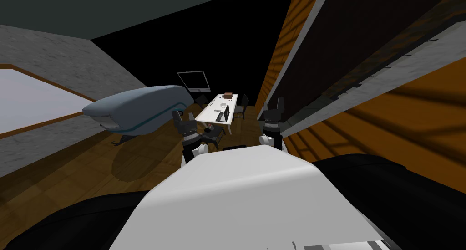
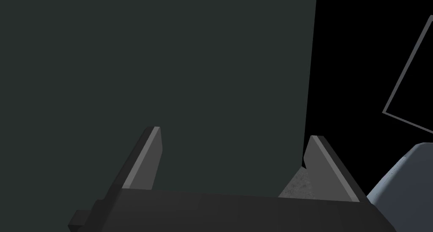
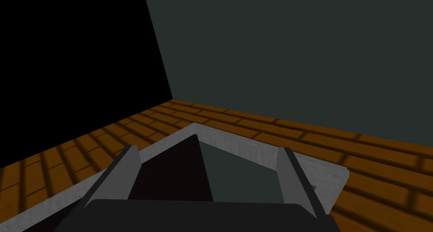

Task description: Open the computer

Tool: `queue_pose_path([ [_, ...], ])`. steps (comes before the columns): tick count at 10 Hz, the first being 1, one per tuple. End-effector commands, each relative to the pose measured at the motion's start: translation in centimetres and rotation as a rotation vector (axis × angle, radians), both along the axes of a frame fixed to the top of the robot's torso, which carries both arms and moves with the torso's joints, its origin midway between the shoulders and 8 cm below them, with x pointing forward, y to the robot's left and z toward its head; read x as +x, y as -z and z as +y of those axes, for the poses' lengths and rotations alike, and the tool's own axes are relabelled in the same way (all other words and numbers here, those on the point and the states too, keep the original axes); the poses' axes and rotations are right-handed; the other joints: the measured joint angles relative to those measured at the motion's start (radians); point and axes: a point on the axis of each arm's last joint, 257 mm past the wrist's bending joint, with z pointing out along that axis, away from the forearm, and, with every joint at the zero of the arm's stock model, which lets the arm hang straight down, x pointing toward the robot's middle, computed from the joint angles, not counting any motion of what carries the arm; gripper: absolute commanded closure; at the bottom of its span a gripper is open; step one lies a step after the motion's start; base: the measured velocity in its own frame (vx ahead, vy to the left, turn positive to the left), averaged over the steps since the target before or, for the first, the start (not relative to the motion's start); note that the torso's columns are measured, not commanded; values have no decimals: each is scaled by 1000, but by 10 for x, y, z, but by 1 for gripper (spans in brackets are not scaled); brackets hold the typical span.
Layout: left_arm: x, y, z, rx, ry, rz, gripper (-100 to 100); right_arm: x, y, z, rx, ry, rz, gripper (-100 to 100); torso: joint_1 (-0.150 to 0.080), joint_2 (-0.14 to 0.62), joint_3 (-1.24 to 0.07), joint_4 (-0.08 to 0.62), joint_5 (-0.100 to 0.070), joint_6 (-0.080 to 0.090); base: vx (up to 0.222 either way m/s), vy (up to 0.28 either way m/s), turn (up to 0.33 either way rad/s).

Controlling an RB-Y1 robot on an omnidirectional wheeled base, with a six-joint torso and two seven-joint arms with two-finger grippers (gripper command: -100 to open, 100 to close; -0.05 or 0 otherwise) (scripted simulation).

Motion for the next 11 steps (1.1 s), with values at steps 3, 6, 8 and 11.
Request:
queue_pose_path([
  [3, 0, 0, 0, 0, 0, 0, 0, 0, 0, 0, 0, 0, 0, 0, 0, 175, -351, 176, 0, 0, 0, 0, 0],
  [6, 0, 0, 0, 0, 0, 0, 0, 0, 0, 0, 0, 0, 0, 0, 0, 396, -792, 396, 0, 0, 0, 0, 0],
  [8, 0, 0, 0, 0, 0, 0, 0, 0, 0, 0, 0, 0, 0, 0, 0, 544, -1087, 544, 0, 0, 0, 0, 0],
  [11, 6, 7, -8, 69, 28, 34, -100, 0, 0, 0, 0, 0, 0, 0, 0, 724, -1451, 724, 0, 0, 18, -10, -5],
])
